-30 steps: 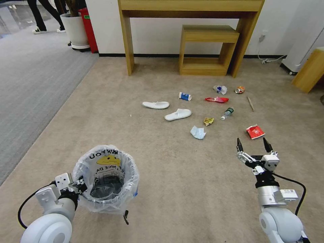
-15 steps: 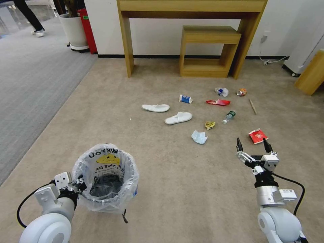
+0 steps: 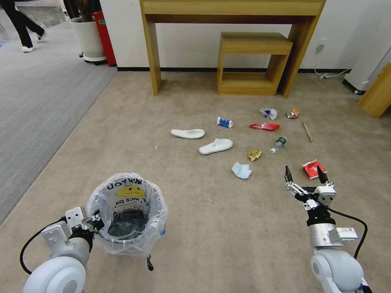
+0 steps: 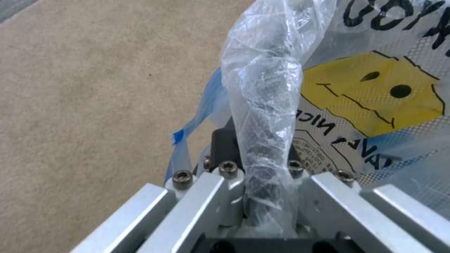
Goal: Pick up the trash bin and place the garbage on the floor into it.
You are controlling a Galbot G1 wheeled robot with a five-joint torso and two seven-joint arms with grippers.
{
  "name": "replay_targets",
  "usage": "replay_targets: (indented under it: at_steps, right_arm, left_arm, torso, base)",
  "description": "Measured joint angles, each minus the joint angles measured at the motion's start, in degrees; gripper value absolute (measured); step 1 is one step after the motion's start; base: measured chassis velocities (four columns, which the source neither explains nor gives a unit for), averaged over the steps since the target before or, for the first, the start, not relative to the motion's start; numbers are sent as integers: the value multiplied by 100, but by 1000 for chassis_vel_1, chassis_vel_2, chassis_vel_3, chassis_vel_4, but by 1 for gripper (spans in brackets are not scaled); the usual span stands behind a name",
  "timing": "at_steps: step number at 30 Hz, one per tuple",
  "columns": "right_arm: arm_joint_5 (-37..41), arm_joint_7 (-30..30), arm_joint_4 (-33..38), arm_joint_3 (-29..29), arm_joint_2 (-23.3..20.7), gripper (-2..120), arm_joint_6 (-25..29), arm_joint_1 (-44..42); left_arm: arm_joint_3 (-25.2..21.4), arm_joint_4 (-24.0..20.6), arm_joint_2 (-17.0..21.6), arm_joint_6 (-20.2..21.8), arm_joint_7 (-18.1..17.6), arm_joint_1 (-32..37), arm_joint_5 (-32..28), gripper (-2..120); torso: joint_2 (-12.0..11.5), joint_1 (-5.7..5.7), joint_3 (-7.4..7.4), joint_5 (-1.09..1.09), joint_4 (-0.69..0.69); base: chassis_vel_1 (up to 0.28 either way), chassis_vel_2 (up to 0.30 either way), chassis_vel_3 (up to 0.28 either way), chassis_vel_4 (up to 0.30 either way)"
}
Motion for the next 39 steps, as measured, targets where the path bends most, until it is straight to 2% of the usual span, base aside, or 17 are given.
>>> replay_targets:
  at_steps: [15,39]
  right_arm:
    - [4,-21,-12,-1,-52,100,-1,6]
    - [-18,-46,-93,-22,-21,100,-7,44]
  left_arm:
    - [-21,-45,4,-3,-8,-11,-23,1]
    - [-132,-368,65,8,-78,72,-151,1]
  torso:
    - [0,1,0,0,0]
    - [0,1,0,0,0]
  base:
    - [-87,94,91,-95]
    - [-99,100,101,-90]
